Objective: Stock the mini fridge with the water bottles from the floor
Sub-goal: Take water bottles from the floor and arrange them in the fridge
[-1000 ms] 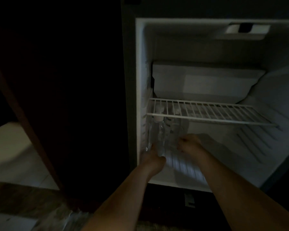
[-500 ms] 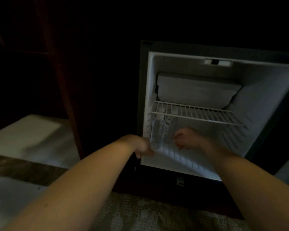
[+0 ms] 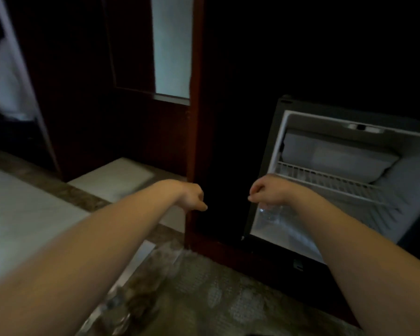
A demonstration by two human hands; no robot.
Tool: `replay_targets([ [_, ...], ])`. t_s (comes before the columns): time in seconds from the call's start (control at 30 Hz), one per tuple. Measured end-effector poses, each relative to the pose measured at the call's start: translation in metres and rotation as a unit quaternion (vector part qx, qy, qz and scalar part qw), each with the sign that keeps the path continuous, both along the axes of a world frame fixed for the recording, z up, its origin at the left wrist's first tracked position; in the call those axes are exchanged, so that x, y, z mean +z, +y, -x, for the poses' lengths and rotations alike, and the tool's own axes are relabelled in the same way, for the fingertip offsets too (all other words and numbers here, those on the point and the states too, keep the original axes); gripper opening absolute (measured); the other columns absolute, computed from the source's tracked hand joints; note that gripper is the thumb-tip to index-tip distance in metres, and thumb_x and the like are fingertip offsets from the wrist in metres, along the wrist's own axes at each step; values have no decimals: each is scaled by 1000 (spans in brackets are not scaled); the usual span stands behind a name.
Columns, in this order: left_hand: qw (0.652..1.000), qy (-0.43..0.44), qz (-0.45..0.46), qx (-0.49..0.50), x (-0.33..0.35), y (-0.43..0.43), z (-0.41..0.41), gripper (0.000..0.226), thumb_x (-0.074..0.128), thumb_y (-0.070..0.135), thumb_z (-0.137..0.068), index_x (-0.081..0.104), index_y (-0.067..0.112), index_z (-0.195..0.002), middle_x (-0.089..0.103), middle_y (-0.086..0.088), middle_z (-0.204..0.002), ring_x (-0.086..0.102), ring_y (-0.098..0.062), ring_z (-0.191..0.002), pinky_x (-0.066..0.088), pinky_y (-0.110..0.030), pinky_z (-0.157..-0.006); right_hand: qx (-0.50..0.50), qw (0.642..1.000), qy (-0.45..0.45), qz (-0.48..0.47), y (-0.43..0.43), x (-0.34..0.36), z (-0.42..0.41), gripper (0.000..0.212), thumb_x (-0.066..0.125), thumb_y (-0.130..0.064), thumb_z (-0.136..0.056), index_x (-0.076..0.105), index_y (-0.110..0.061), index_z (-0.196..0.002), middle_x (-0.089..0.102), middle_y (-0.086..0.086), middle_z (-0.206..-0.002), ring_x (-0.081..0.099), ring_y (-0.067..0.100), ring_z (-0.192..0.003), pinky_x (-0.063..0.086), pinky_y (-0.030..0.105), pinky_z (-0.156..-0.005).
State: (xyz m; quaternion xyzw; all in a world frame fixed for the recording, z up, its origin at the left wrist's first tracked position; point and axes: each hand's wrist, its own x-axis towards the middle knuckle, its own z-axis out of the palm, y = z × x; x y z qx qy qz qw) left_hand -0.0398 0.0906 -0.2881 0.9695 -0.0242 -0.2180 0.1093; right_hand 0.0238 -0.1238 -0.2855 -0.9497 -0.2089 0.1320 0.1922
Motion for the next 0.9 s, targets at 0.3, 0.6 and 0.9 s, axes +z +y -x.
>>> replay_targets([
  [0.3,995,10,-19,98,-41,113,106,46,44,38,-96,51,9,-130,53,-8,-133,53,-24,-116,42,-33,-96,72,993,92,32,132,-26,76,26,61,-25,-90,61,-10,-112,65,7,-109,67,16,-87,52,30,-75],
  [0.6,977,81,28,196,-155,165,165,63,48,43,-92,31,8,-143,41,-11,-145,43,-25,-131,35,-32,-107,154,975,121,102,213,-113,124,35,63,-21,-88,59,-8,-121,62,10,-120,64,23,-101,55,33,-84],
  [0.9,963,118,107,217,-211,172,158,66,55,45,-87,35,15,-142,47,-6,-141,48,-22,-126,39,-34,-107,233,955,150,104,245,-177,139,63,55,-9,-92,28,-22,-147,38,11,-148,42,30,-132,39,37,-104],
])
